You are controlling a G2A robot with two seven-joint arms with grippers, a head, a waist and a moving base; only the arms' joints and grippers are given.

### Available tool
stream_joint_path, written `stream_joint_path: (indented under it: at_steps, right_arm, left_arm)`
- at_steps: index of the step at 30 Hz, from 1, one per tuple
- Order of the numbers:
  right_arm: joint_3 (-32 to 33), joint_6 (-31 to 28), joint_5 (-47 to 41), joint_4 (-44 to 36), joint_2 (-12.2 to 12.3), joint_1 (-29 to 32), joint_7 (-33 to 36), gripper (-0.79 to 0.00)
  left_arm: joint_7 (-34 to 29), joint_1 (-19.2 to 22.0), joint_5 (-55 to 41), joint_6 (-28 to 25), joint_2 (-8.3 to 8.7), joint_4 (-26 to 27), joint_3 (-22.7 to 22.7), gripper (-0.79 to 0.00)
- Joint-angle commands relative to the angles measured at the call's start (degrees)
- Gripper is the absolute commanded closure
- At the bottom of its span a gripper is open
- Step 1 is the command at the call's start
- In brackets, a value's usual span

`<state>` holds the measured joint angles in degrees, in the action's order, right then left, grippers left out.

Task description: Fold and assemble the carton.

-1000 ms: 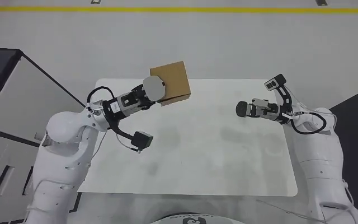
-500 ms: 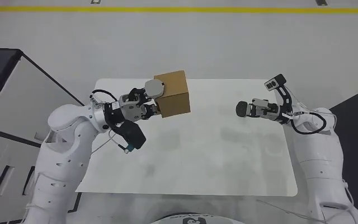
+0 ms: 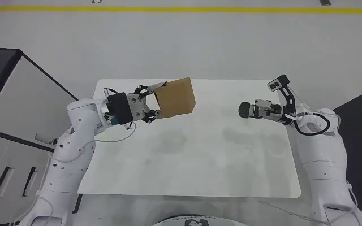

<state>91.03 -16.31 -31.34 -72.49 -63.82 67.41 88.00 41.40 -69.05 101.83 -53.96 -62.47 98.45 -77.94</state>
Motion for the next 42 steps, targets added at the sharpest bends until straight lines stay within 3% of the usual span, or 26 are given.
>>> stream_joint_path:
  at_steps: [1,9,12,22,28,36,42]
  right_arm:
    - [0.0,0.0,0.0,0.0,0.0,0.0,0.0,-0.785]
    - [0.0,0.0,0.0,0.0,0.0,0.0,0.0,-0.785]
    - [0.0,0.0,0.0,0.0,0.0,0.0,0.0,-0.785]
    - [0.0,0.0,0.0,0.0,0.0,0.0,0.0,-0.785]
    - [0.0,0.0,0.0,0.0,0.0,0.0,0.0,-0.785]
    - [0.0,0.0,0.0,0.0,0.0,0.0,0.0,-0.785]
    - [0.0,0.0,0.0,0.0,0.0,0.0,0.0,-0.785]
  left_arm:
    - [-2.0,0.59,-2.54,-0.83,-0.11,-0.81,0.77,0.0]
    - [-3.1,-0.04,-4.07,-0.03,-0.2,-0.75,1.19,0.0]
    - [-6.78,0.4,-8.5,-3.91,-0.28,-2.76,2.52,0.0]
    - [-18.19,4.55,-18.44,-4.04,1.03,-8.31,10.19,0.0]
    - [-20.9,6.33,-20.9,-4.04,2.26,-10.99,13.24,0.0]
    - [-21.12,6.1,-20.98,-3.5,2.23,-10.82,13.36,0.0]
    - [-23.45,6.01,-21.05,-4.04,2.66,-13.97,14.74,0.0]
